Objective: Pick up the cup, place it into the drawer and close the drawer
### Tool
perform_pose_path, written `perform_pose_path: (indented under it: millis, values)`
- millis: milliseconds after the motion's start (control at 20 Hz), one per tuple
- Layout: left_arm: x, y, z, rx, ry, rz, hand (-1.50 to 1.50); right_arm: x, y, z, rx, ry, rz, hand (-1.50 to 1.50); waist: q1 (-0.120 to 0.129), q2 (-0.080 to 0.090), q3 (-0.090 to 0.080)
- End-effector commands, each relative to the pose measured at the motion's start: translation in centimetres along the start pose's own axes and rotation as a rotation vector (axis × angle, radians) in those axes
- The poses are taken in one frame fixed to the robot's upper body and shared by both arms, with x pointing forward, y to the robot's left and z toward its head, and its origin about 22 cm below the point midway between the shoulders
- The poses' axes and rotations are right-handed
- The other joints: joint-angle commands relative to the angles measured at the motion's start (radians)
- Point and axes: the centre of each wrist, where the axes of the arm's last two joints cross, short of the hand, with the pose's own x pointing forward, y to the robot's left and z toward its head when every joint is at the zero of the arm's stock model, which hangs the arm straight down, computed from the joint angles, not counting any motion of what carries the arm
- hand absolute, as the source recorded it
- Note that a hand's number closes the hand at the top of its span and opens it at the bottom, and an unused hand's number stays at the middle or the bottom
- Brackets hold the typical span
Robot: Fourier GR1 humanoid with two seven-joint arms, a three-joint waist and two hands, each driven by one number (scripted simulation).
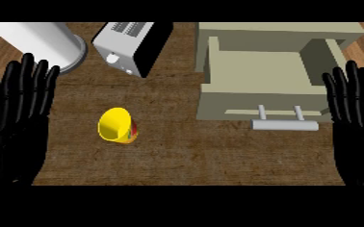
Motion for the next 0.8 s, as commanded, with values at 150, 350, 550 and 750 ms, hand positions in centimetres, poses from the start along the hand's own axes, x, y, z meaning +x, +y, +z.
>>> perform_pose_path:
  millis: [150, 350, 550, 750]
  values:
    - [0.0, 3.4, -0.8, -0.267, -0.031, 0.128, -1.50, 0.8, -0.5, -0.3, 0.064, -0.065, 0.001, -1.50, -0.015, -0.009, 0.018]
    - [-3.1, 2.1, 1.1, -0.321, 0.223, 0.359, -1.50, -0.5, 1.3, -0.3, 0.205, 0.077, -0.029, -1.50, -0.007, -0.005, 0.017]
    - [-5.5, 6.1, 0.6, -0.309, 0.244, 0.373, -1.50, -1.0, 0.5, -2.3, 0.209, 0.073, -0.028, -1.50, -0.012, -0.007, 0.018]
    - [-6.0, 5.1, 1.2, -0.315, 0.263, 0.341, -1.50, -0.8, -0.9, -2.9, 0.231, 0.083, -0.033, -1.50, -0.012, -0.010, 0.019]
